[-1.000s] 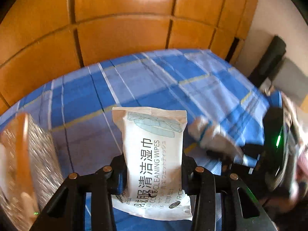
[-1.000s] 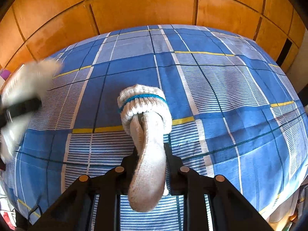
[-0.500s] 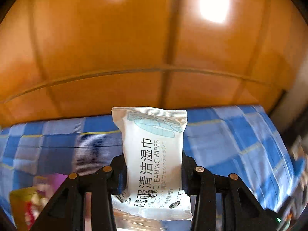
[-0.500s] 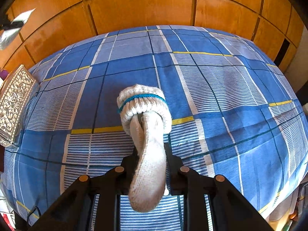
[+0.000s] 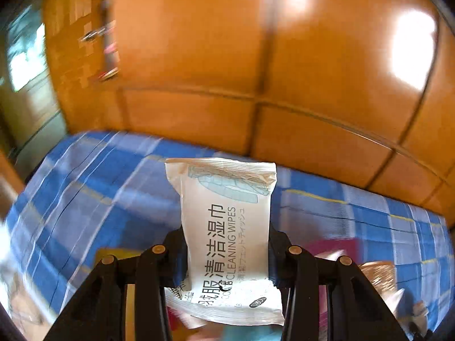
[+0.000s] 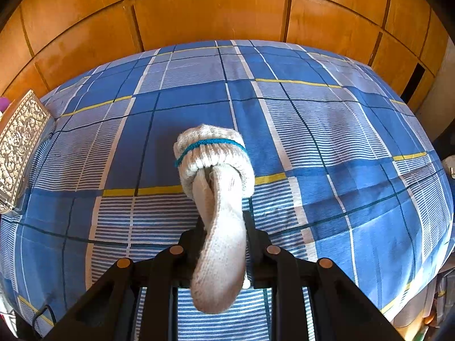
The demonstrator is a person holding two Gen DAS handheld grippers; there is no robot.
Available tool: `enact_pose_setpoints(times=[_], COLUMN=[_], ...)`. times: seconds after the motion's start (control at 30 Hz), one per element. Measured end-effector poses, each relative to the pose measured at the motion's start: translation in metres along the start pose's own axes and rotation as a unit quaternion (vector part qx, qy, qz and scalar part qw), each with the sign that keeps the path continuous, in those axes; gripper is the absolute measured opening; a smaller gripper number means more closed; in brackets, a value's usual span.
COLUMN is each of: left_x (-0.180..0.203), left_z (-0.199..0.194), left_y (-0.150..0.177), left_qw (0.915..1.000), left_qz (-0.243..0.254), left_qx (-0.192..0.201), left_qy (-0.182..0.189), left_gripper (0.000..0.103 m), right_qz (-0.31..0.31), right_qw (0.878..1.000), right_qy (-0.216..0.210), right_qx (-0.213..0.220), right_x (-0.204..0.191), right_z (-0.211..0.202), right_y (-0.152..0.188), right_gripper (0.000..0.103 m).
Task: Organize soft objects
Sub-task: 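Carry the white wipes pack into the gold tray and open the left tool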
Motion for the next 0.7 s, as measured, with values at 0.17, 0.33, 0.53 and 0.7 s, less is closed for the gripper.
enact_pose_setpoints(times=[0.17, 0.33, 0.53, 0.7], left_x=[-0.085, -0.125, -0.123, -0.116], left_z=[-0.018, -0.035, -0.042, -0.044], left_y=[0.053, 0.118, 0.170, 0.181], left_qw=[0.9976, 0.9944, 0.9926, 0.9915], left_qz=[-0.049, -0.074, -0.073, -0.056], left_qx=[-0.016, -0.040, -0.064, -0.069], left_qy=[-0.047, -0.065, -0.072, -0.095], left_gripper=[0.043, 0.043, 0.043, 0.045], right_qz=[-0.009, -0.011, -0.010, -0.010], right_qw=[1.000, 0.999, 0.999, 0.998], right_qy=[0.016, 0.032, 0.047, 0.058], right_qx=[0.012, 0.018, 0.022, 0.020], right_x=[-0.003, -0.005, -0.008, -0.011], right_z=[0.000, 0.000, 0.001, 0.001], right_y=[0.002, 0.002, 0.003, 0.003], right_gripper=[0.022, 0.022, 0.022, 0.022])
Point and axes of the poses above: each gripper's, at about its wrist camera, not at the fingertips, and z roughly the way its jaws point, x to its right, y to its underside, the point moved 6 cm from there along z, roughly the way its jaws point, and after that the axes turned 11 degrees about x, right-handed, at the moved point
